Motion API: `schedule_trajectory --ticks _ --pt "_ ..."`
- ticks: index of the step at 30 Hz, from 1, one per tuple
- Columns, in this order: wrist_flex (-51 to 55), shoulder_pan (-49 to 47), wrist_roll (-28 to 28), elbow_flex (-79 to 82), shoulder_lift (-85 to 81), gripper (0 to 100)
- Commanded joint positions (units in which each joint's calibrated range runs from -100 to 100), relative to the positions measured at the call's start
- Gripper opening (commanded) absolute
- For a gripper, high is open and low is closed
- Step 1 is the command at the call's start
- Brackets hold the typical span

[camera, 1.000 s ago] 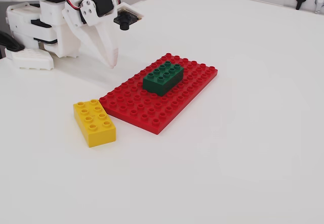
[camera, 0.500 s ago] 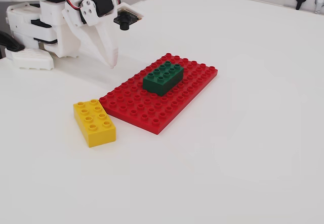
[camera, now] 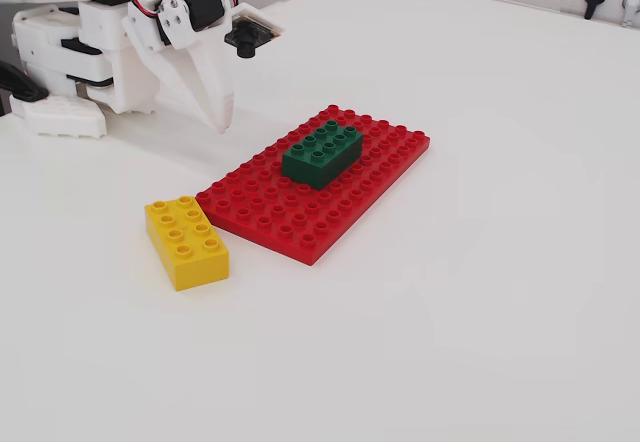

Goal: Put yellow lego brick onto the green one

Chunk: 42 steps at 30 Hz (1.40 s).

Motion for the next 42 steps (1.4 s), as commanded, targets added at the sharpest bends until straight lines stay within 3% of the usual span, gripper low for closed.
schedule_trajectory --ticks 1,9,21,35,39,42 --pt "0.1 0.0 0.3 0.2 -0.2 2" --pt "0.2 0.1 0.2 -1.6 0.4 5" --pt "2.6 0.2 0.4 -16.5 4.0 8" --pt "16.8 1.2 0.3 -71.2 48.4 10" --pt "20.1 6.2 0.4 -82.3 60.4 11" --pt "20.7 10.3 3.6 -86.6 67.7 10"
